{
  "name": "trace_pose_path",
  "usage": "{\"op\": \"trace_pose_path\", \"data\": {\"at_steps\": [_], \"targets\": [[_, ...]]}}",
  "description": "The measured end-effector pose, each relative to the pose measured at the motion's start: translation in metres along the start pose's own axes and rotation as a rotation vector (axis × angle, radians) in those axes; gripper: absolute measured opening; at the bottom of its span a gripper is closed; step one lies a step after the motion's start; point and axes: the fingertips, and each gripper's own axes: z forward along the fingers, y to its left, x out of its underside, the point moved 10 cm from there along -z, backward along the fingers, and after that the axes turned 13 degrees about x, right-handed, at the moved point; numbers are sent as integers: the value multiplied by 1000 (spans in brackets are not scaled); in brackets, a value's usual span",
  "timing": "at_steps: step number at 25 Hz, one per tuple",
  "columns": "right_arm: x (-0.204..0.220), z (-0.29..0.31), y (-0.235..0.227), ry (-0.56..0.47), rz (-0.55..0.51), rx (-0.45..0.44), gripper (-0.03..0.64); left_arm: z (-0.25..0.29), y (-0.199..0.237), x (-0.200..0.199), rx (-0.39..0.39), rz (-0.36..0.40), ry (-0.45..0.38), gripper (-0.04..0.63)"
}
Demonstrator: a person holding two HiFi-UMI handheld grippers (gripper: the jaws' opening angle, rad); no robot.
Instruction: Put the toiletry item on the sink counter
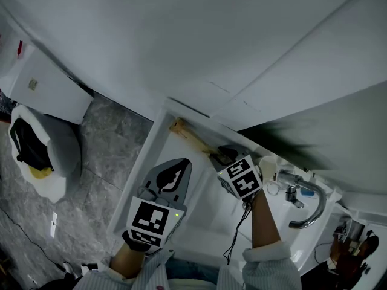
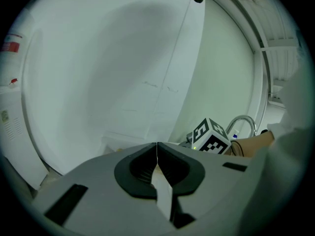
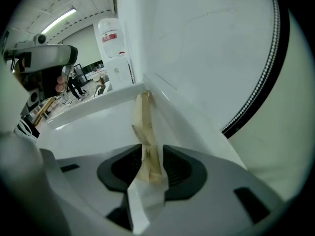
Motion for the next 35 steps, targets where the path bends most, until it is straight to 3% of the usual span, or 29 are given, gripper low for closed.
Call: {"op": "trace_pose_path", "data": {"at_steps": [19,35], "targets": [[-12,-47,11,-152,151,30,156,-25,-16,-10,-17,48,-51,17],[1,-161,41,-446,332,40,153,-60,-76,-29,-4,146,-106,17]]}}
